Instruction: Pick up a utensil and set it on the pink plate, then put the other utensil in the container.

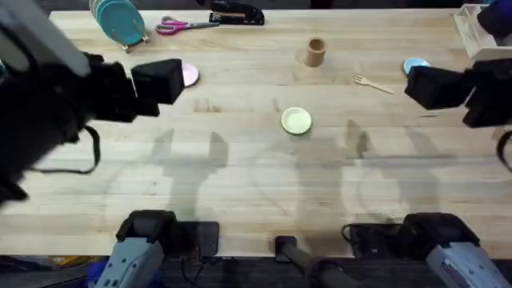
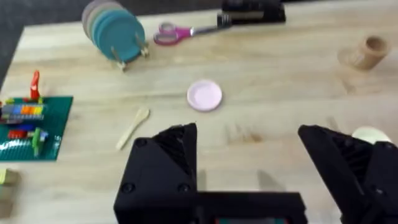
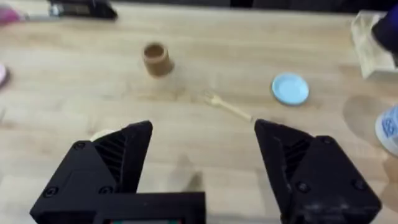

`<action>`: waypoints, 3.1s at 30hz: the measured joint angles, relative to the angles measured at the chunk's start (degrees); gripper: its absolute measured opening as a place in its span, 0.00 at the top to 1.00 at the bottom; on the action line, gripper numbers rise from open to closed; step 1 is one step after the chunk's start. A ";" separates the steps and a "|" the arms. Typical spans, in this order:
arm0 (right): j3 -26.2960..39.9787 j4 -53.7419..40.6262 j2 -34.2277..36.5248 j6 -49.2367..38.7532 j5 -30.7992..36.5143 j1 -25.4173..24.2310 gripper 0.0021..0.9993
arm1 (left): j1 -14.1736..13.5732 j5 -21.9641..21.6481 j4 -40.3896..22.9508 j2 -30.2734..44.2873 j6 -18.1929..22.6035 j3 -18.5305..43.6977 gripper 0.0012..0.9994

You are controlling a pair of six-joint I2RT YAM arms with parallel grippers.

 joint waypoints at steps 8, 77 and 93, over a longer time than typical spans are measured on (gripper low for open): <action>13.82 -13.75 16.06 -4.52 0.00 0.00 0.00 | 0.00 0.13 -9.81 12.26 2.47 11.17 0.01; 23.14 -21.10 34.64 -9.22 0.00 0.00 0.00 | 33.03 14.14 -7.63 77.42 40.55 41.59 0.01; 23.14 -21.10 34.64 -9.22 0.00 0.00 0.00 | 32.42 9.12 -6.21 86.93 46.37 44.39 0.04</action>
